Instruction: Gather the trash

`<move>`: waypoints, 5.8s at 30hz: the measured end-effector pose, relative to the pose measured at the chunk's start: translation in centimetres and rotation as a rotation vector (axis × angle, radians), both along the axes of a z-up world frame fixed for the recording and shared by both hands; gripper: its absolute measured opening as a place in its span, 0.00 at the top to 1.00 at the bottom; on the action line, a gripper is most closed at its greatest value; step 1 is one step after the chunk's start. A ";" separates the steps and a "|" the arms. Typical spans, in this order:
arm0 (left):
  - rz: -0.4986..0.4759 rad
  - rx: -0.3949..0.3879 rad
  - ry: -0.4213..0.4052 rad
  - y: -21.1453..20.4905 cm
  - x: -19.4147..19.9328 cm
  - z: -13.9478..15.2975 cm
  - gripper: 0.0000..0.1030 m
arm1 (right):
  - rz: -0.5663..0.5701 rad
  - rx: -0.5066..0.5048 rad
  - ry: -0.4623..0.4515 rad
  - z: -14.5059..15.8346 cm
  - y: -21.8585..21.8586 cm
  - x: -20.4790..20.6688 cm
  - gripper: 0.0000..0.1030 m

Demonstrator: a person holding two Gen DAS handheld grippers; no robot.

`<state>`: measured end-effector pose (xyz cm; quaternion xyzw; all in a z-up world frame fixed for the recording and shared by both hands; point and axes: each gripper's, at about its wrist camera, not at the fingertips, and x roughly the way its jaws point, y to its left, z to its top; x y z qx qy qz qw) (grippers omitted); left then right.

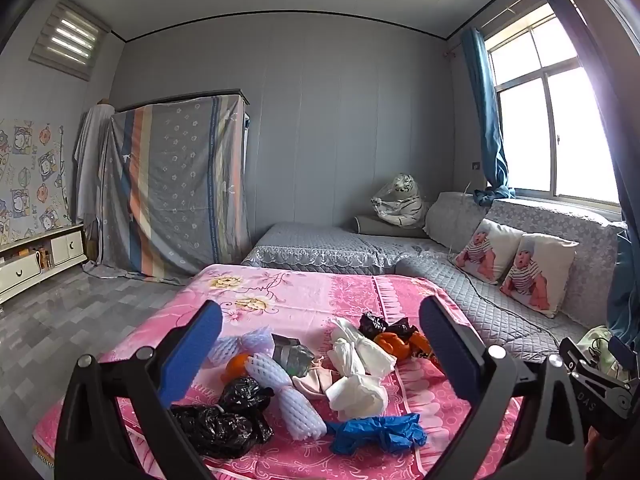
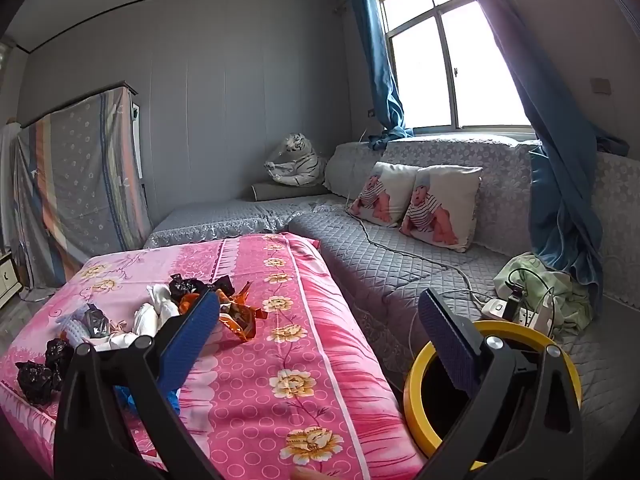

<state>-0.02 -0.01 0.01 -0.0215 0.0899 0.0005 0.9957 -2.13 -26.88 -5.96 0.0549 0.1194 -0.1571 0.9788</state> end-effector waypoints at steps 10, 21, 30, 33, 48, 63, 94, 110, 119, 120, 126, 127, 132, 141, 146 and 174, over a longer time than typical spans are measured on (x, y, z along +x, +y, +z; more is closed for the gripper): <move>0.006 -0.009 0.009 0.3 0.0 -0.1 0.08 | 0.003 0.006 0.006 -0.3 0.3 0.3 0.08; 0.006 -0.012 0.012 0.4 -0.2 0.1 0.08 | 0.005 0.007 0.012 -0.2 0.1 0.3 0.08; 0.008 -0.012 0.012 0.4 -0.2 0.2 0.08 | 0.005 0.006 0.014 -0.3 0.3 0.5 0.08; 0.007 -0.013 0.013 0.4 -0.2 0.1 0.08 | 0.007 0.008 0.015 -0.3 0.2 0.4 0.08; 0.008 -0.011 0.014 0.4 -0.1 0.1 0.08 | 0.007 0.008 0.015 -0.4 0.1 0.5 0.08; 0.007 -0.012 0.017 0.2 0.2 -0.2 0.08 | 0.007 0.008 0.017 -0.4 0.2 0.5 0.08; 0.002 -0.006 0.011 0.3 0.0 -0.7 0.08 | 0.010 0.008 0.018 -0.5 0.4 0.5 0.08; -0.092 -0.188 0.322 4.3 4.9 -3.3 0.08 | 0.057 0.002 0.018 0.1 0.4 1.7 0.08; -0.069 -0.521 0.513 13.6 7.3 -7.8 0.08 | 0.185 -0.040 0.040 1.0 1.2 5.8 0.08; -0.071 -0.556 0.535 14.6 7.5 -8.4 0.08 | 0.203 -0.046 0.043 1.0 1.4 6.2 0.08; -0.118 -0.606 0.618 16.4 8.0 -11.2 0.08 | 0.324 -0.105 0.134 -0.5 3.3 10.1 0.08; -0.129 -0.571 0.614 16.2 8.0 -11.4 0.08 | 0.342 -0.107 0.166 -1.0 3.5 11.1 0.08; -0.132 -0.396 0.635 15.1 8.5 -12.1 0.08 | 0.376 -0.117 0.334 -3.9 3.9 16.1 0.08; -0.186 -0.155 0.625 13.5 10.0 -12.2 0.08 | 0.442 -0.104 0.491 -6.6 4.1 23.0 0.08; -0.224 -0.109 0.633 13.2 10.8 -12.7 0.08 | 0.477 -0.135 0.520 -7.2 4.6 25.3 0.08; -0.335 -0.001 0.777 11.3 15.2 -16.7 0.59 | 0.523 0.001 0.654 -9.8 2.8 31.3 0.53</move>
